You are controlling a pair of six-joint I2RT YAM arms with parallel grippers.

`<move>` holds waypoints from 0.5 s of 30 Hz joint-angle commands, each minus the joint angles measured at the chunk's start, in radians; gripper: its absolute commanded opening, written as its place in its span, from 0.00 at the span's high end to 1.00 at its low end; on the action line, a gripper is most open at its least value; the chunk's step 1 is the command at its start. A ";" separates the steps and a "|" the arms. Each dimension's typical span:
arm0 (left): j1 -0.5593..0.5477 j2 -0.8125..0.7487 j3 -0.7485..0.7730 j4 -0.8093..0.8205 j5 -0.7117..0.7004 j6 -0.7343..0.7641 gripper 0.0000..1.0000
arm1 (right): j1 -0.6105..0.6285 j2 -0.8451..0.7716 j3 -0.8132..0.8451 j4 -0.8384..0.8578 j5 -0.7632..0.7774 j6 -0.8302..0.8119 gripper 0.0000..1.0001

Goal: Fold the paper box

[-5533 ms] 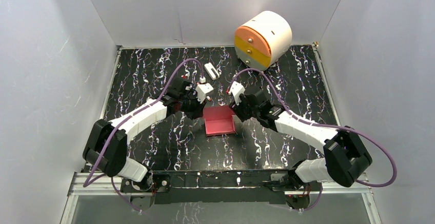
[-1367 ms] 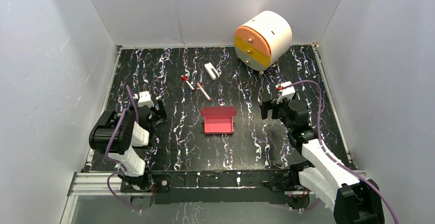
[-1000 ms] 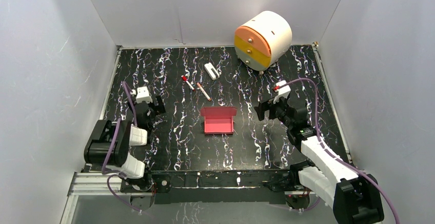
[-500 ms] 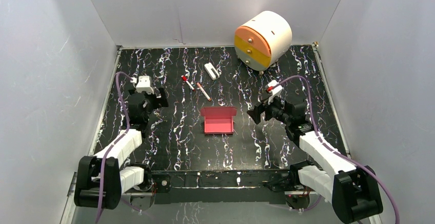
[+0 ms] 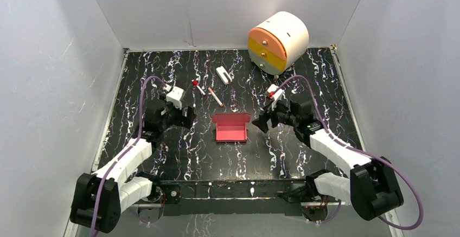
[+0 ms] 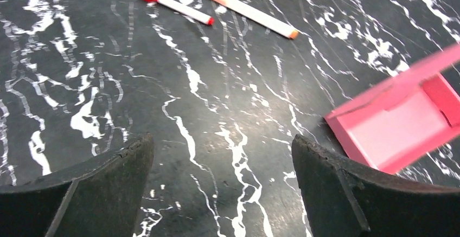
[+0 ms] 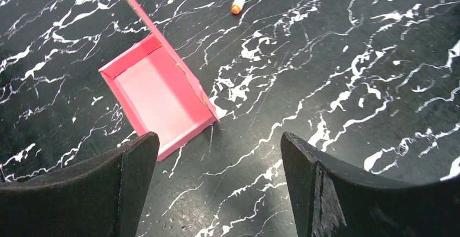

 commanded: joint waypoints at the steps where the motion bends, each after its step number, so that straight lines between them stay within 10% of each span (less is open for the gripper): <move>1: -0.027 0.011 0.063 -0.082 0.127 0.069 0.07 | 0.056 0.036 0.080 -0.023 -0.013 -0.076 0.10; 15: -0.080 0.152 0.183 -0.168 0.312 0.118 0.18 | 0.120 0.174 0.188 -0.117 0.039 -0.169 0.29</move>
